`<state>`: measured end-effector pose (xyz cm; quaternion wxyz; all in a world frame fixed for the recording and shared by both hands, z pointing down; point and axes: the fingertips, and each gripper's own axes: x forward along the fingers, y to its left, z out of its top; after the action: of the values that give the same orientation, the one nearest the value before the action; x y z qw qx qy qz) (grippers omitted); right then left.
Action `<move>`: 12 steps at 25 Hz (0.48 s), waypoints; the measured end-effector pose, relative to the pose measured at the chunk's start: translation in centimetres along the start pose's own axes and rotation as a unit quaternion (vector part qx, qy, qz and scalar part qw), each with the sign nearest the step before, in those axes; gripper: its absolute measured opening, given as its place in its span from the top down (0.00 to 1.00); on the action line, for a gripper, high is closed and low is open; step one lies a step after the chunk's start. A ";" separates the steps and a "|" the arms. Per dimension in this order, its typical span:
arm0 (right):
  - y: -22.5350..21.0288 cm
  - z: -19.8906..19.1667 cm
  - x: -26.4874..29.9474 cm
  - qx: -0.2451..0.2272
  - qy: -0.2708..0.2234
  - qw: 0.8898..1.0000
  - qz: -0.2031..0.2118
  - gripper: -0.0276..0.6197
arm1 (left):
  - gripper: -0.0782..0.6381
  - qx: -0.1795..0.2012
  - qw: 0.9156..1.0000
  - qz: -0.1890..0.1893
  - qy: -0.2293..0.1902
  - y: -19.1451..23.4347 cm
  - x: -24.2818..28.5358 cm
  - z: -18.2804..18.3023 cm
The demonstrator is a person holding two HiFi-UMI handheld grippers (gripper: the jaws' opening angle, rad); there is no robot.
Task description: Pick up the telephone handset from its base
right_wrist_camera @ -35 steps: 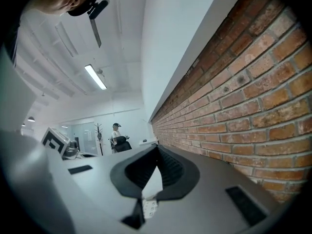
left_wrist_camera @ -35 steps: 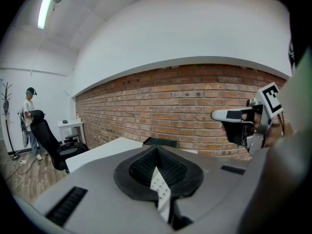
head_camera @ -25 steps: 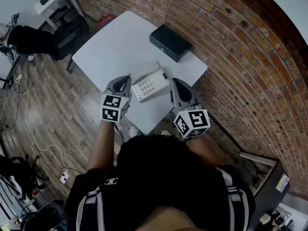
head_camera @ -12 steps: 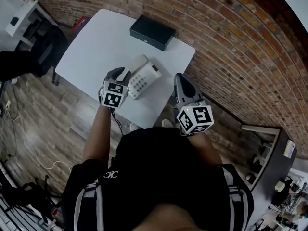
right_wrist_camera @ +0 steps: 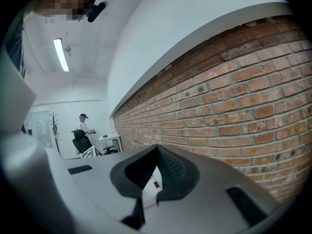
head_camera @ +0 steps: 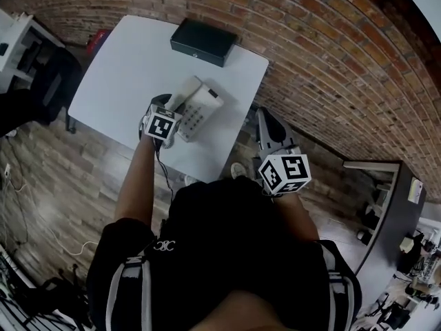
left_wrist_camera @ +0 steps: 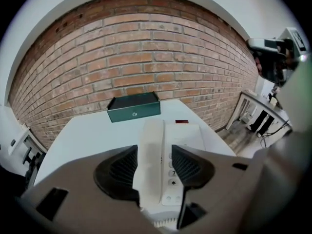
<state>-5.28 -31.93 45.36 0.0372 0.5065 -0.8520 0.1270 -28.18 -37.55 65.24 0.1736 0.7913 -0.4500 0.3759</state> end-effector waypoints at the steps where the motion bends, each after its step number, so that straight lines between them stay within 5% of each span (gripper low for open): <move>1: -0.2 -0.1 -0.2 0.001 0.001 1.000 -0.004 0.96 | 0.61 0.000 1.000 -0.002 0.007 0.1 0.5 -0.2; 12: -2.6 0.7 -1.3 -0.009 -0.004 0.999 -0.036 0.96 | 0.58 0.005 0.998 0.003 0.062 1.3 3.9 -2.0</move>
<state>-2.35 -32.19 44.90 0.0435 0.5369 -0.8345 0.1158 -28.97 -39.31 69.43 0.1957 0.7663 -0.4386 0.4268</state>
